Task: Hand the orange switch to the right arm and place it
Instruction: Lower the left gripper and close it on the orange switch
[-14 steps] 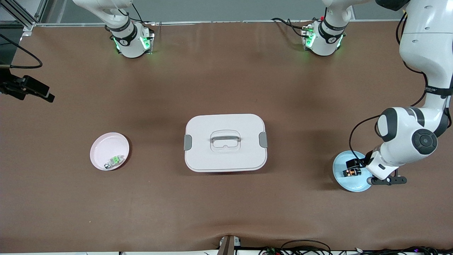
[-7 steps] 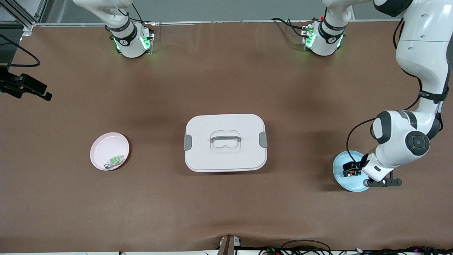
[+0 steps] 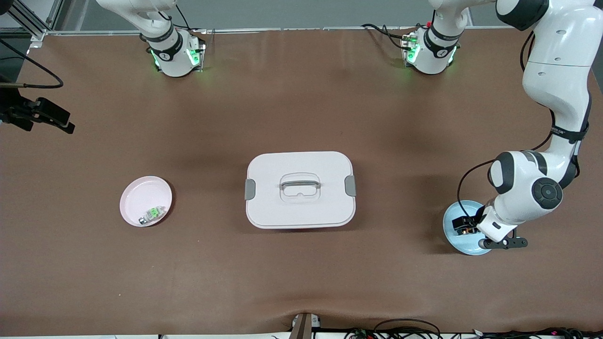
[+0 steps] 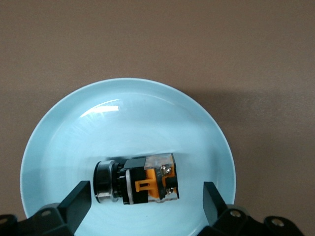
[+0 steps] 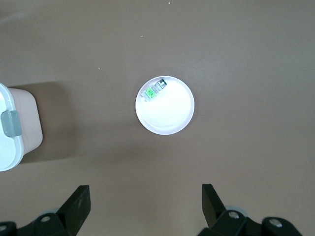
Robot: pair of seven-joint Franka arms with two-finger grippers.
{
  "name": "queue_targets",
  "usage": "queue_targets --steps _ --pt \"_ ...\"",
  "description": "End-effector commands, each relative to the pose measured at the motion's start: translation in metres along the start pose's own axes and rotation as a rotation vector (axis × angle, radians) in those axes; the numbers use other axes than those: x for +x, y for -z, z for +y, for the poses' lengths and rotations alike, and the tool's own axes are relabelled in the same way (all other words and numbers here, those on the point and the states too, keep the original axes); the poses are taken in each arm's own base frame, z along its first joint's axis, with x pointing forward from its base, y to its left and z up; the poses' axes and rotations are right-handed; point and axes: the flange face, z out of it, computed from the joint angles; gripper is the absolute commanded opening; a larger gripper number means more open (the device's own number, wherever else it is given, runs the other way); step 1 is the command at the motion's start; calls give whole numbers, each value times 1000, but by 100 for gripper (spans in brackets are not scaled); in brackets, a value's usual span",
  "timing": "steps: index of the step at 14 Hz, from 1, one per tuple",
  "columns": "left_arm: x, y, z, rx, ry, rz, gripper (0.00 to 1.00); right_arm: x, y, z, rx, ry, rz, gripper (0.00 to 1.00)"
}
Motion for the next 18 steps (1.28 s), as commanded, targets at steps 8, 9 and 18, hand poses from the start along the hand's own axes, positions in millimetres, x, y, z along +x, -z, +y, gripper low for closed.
queue_targets --steps 8,9,18 --pt "2 -15 -8 13 1 29 100 -4 1 9 -47 -8 -30 100" --pt "2 -16 -8 12 1 31 100 -4 1 9 -48 -8 -30 100" --pt "3 -17 -12 12 7 34 59 -2 12 2 -28 -6 12 100"
